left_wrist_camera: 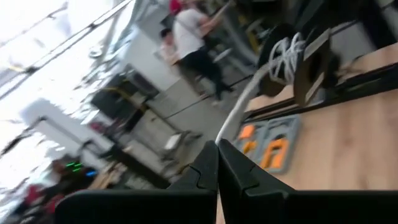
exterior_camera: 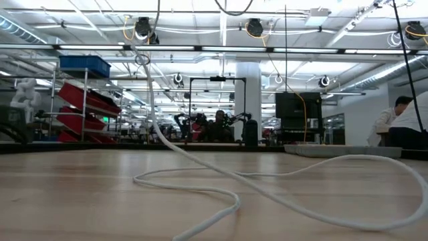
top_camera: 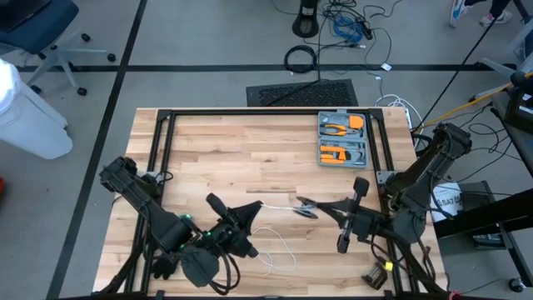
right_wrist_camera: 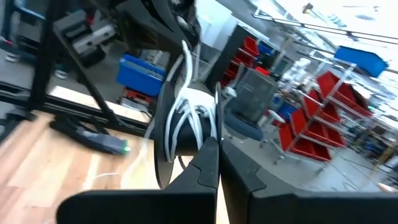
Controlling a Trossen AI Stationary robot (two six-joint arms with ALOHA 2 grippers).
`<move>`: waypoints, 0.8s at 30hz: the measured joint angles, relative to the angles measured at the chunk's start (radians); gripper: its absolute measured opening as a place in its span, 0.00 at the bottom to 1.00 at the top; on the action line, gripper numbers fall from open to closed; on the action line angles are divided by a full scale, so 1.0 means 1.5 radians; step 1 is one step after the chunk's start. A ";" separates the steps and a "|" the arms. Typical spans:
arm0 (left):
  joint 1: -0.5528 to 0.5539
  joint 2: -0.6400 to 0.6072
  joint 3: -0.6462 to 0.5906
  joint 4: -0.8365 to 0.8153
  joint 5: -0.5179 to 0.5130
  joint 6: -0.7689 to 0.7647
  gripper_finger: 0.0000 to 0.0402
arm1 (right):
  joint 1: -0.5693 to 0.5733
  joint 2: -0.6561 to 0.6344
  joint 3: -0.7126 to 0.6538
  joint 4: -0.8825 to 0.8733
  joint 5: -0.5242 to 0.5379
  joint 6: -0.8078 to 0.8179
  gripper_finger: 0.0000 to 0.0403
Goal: Coil cords
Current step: Coil the white wire onto the spool
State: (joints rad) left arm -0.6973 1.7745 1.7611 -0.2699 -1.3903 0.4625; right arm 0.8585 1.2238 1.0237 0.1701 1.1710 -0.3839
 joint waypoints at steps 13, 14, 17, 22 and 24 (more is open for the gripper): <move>0.002 0.002 0.000 -0.007 0.095 -0.033 0.17 | 0.004 -0.014 0.000 0.007 -0.015 0.015 0.00; 0.001 0.002 0.000 -0.011 0.097 -0.042 0.19 | 0.007 -0.017 0.000 0.008 -0.015 0.016 0.00; -0.001 0.003 0.000 -0.018 0.102 -0.061 0.26 | 0.016 -0.024 0.000 0.008 -0.016 0.022 0.00; -0.004 0.003 0.000 -0.019 0.108 -0.078 0.32 | 0.030 -0.034 0.000 0.008 -0.017 0.034 0.00; -0.003 0.003 0.000 -0.019 0.115 -0.082 0.34 | 0.032 -0.036 0.000 0.008 -0.017 0.034 0.00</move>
State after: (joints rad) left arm -0.7025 1.7786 1.7611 -0.2981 -1.2174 0.3389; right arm 0.9062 1.1701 1.0233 0.1817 1.1458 -0.3335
